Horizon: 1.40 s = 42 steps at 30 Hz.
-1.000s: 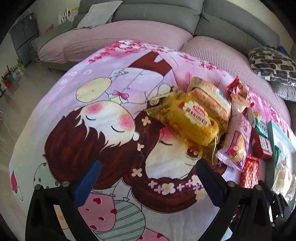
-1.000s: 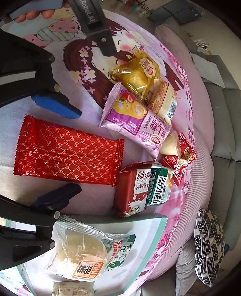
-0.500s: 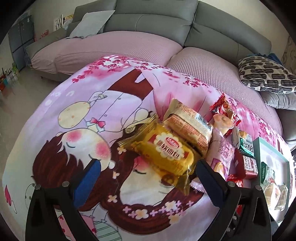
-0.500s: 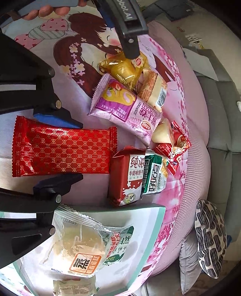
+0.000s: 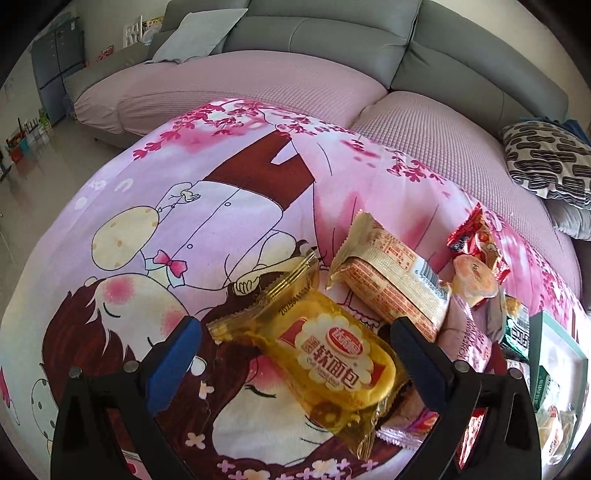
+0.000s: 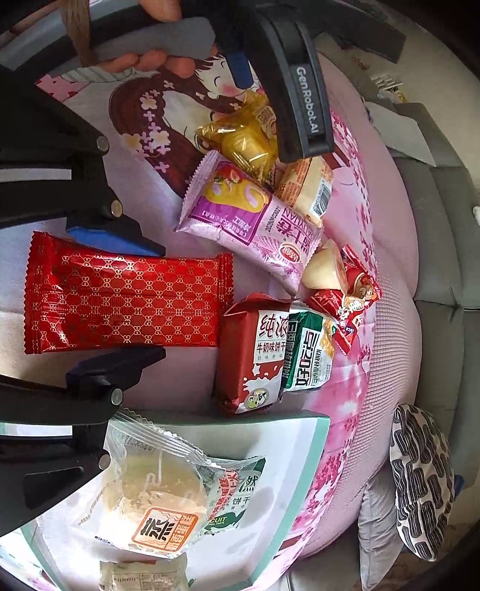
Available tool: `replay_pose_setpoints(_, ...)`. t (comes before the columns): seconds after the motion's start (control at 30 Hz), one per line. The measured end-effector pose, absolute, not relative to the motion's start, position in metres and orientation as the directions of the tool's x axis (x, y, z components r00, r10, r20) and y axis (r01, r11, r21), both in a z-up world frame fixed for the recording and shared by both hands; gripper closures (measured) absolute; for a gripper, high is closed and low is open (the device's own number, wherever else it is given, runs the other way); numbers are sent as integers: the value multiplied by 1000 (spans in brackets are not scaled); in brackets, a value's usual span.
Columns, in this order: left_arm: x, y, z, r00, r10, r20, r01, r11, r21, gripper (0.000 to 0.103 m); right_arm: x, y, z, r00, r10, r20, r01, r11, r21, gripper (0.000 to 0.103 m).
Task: Organize snacks
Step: 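Grasp the yellow bread bag with the left gripper while the right grasps the red pack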
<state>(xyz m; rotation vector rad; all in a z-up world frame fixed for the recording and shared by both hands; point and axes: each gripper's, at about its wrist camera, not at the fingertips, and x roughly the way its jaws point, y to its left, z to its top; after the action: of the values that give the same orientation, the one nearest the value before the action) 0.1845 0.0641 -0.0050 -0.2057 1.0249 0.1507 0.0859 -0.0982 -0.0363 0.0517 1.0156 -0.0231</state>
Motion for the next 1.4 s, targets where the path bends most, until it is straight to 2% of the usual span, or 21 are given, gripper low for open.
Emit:
replay_pose_setpoints(0.33,170,83,-17,455,31,-890,-217,973,-77,1,85,-103,-34,525,25,-851,54,997,63,53)
replay_pose_setpoints(0.57,164,100,-20,439,6,-898,-256,959,-119,1,83,-105,-34,524,26,-851,53,997,63,54)
replay_pose_setpoints(0.8,173,85,-35,395,46,-917,-217,975,-45,1,83,-104,-34,523,20,-852,51,997,55,54)
replay_pose_setpoints(1.23,164,84,-40,458,66,-886,-275,959,-71,1,84,-103,-34,522,19,-852,50,997,53,54)
replay_pose_setpoints(1.27,164,85,-39,465,69,-883,-280,957,-73,2,84,-103,-34,522,19,-853,50,997,53,54)
replay_pose_setpoints(1.4,164,77,-30,501,121,-857,-220,975,9,37,84,-103,-34,522,19,-853,50,997,53,54)
